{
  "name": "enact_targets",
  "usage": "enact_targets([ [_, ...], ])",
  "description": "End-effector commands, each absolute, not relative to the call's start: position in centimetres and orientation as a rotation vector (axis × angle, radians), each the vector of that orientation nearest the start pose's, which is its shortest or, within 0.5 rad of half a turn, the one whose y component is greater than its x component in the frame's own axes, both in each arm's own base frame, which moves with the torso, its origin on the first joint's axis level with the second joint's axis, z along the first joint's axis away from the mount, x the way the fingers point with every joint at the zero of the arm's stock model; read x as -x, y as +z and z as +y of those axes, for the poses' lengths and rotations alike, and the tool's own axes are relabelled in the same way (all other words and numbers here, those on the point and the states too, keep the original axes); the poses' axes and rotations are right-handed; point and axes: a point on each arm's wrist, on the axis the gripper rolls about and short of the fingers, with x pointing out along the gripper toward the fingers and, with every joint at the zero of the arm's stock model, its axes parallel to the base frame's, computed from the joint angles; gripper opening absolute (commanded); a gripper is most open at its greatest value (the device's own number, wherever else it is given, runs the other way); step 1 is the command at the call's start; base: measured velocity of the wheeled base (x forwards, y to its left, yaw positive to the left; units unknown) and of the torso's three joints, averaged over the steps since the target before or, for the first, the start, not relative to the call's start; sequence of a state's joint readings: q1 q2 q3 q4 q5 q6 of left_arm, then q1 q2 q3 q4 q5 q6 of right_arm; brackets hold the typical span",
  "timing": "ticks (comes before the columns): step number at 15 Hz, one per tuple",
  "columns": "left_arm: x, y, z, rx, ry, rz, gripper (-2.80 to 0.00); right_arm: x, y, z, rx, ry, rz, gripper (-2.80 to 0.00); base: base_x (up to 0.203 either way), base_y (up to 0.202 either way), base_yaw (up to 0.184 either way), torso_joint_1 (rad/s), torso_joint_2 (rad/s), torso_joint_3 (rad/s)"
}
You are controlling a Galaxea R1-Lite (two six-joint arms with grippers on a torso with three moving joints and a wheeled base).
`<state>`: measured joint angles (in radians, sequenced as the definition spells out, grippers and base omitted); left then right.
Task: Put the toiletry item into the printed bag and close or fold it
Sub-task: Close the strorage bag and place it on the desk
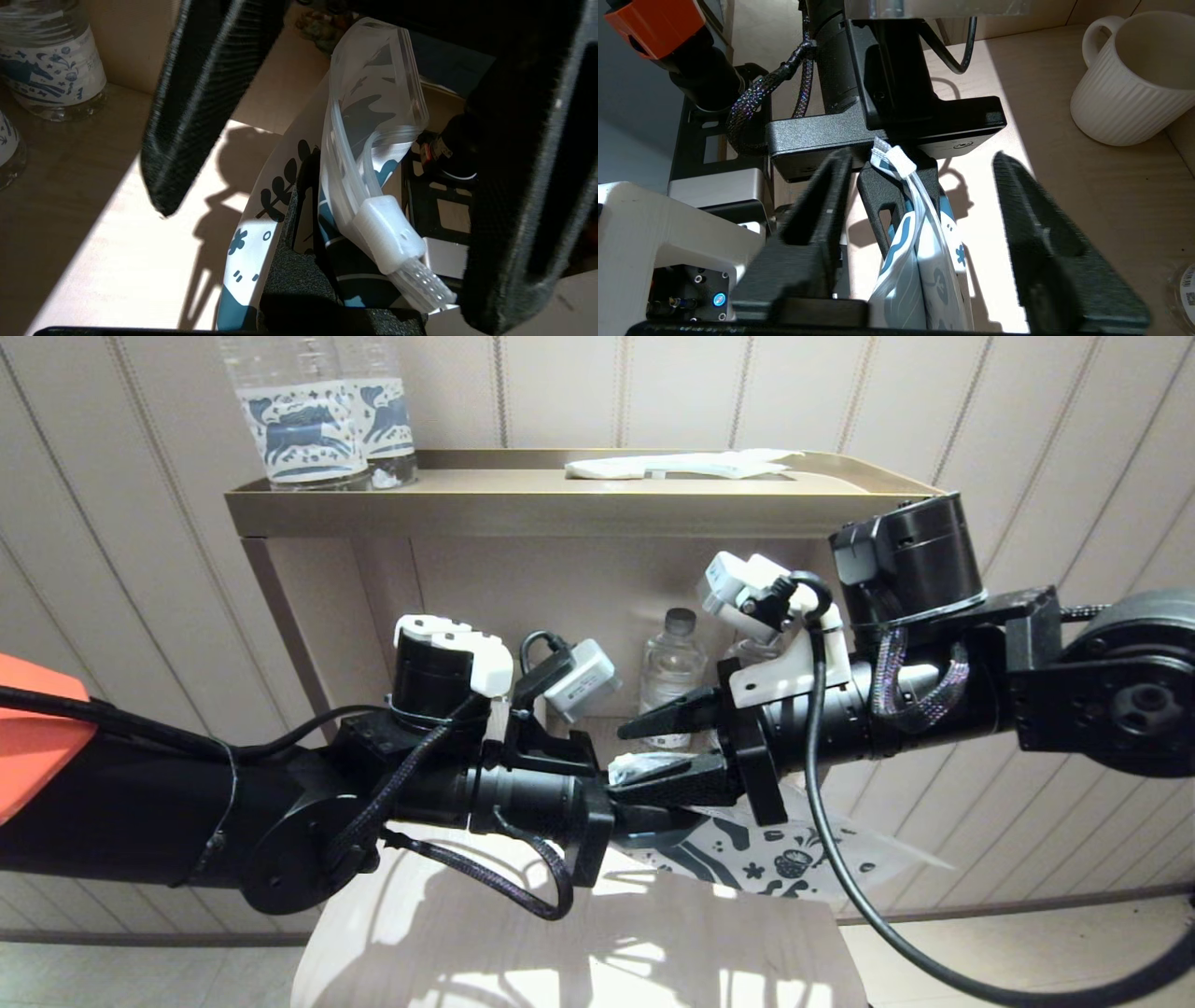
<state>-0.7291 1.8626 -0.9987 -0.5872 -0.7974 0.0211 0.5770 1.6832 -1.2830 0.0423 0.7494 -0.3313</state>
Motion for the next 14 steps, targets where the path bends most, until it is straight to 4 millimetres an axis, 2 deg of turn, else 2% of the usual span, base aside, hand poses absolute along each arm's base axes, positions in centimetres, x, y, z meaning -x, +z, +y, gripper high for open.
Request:
enact_targets([
  [1,-24.96,17.74,-24.45,-0.006,-1.524,0.287,-2.80,-25.10,25.82,18.42,0.236,1.379,0.252,-2.80,0.000,0.000,0.000,0.000,0.00,0.000],
  [10,-25.02,17.58,-24.50,-0.007,-1.524,0.291,-2.80,-25.03,25.75,18.35,0.237,1.378,0.253,-2.80,0.000,0.000,0.000,0.000,0.00,0.000],
  [14,-25.06,17.47,-24.54,-0.008,-1.524,0.293,-2.80,-24.71,25.67,17.70,0.237,1.367,0.258,-2.80,0.000,0.000,0.000,0.000,0.00,0.000],
])
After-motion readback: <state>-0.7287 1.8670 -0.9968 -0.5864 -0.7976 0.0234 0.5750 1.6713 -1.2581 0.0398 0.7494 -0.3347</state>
